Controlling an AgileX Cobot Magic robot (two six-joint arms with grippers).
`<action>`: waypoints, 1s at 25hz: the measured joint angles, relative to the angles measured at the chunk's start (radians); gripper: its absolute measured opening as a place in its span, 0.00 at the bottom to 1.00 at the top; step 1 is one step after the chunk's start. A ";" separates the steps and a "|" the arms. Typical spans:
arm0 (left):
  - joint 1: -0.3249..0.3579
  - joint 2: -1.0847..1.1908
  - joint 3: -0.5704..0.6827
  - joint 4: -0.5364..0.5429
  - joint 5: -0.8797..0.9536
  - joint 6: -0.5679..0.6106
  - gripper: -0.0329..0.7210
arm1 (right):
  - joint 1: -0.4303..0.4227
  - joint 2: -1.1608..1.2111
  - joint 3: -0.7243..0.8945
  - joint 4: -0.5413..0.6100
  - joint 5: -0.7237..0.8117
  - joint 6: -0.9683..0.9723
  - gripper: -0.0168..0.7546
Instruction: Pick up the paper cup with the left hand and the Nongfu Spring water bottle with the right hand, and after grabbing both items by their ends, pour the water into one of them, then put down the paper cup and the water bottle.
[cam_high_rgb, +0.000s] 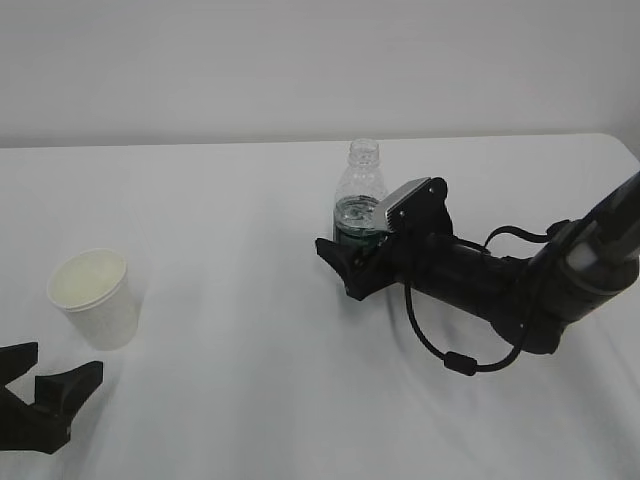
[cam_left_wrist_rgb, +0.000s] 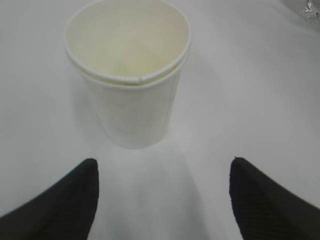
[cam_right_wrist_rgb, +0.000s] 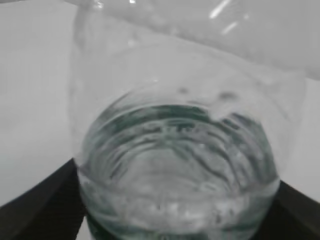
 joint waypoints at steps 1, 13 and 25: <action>0.000 0.000 0.000 0.000 0.000 0.000 0.82 | 0.000 0.000 0.000 0.001 0.005 0.000 0.87; 0.000 0.000 0.000 0.000 0.000 0.002 0.82 | 0.000 0.044 -0.007 0.024 -0.033 0.000 0.75; 0.000 0.000 0.000 0.000 0.000 0.002 0.82 | 0.000 0.046 -0.009 0.026 -0.060 0.020 0.68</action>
